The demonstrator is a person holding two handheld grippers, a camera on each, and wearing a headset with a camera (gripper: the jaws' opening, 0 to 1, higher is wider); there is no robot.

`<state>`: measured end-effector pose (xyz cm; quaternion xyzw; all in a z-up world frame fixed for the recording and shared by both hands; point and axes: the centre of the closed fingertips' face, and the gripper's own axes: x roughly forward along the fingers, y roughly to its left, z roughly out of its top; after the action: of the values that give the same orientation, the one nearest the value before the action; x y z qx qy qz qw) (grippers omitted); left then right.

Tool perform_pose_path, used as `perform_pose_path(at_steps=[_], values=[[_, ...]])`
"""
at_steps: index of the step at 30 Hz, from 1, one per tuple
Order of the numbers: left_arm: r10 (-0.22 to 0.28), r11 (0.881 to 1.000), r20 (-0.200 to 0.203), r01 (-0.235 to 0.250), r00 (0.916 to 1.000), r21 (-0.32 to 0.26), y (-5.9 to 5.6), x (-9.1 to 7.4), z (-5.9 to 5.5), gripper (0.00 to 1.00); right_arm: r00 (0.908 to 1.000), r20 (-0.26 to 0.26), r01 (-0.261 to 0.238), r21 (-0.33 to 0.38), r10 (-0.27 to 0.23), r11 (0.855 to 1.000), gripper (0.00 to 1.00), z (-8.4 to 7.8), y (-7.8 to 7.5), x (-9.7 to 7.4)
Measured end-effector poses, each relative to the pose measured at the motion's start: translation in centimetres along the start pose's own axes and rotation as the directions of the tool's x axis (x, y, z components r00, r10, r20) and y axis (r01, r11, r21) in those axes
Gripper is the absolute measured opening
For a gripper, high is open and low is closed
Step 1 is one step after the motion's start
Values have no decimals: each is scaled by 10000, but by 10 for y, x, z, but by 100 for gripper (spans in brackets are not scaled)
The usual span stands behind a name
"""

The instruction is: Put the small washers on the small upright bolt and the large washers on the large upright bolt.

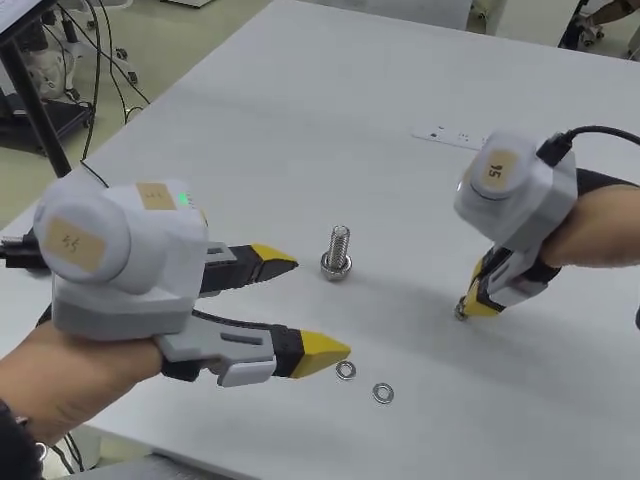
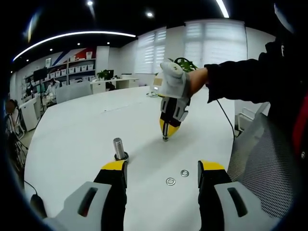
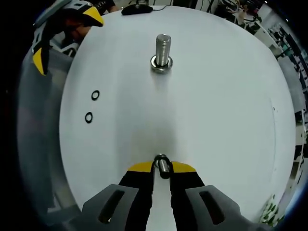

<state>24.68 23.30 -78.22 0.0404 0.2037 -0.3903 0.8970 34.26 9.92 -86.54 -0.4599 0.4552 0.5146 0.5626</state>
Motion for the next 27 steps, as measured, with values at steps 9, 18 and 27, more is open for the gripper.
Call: perform_pose_path(at_steps=[9, 18, 27], values=[[-7, 10000, -1, 7, 10000, -9, -1, 0, -1, 58, 10000, -53, -29, 1, 29, 10000, 14, 0, 0, 4], [-20, 10000, 21, 20, 10000, -32, -2, -2, -1, 58, 10000, -42, -28, -13, 28, 10000, 14, 0, 3, 6], [-5, 10000, 21, 5, 10000, -26, -1, -3, -1, 58, 10000, -12, 5, 0, -5, 10000, 17, 1, 2, 6]])
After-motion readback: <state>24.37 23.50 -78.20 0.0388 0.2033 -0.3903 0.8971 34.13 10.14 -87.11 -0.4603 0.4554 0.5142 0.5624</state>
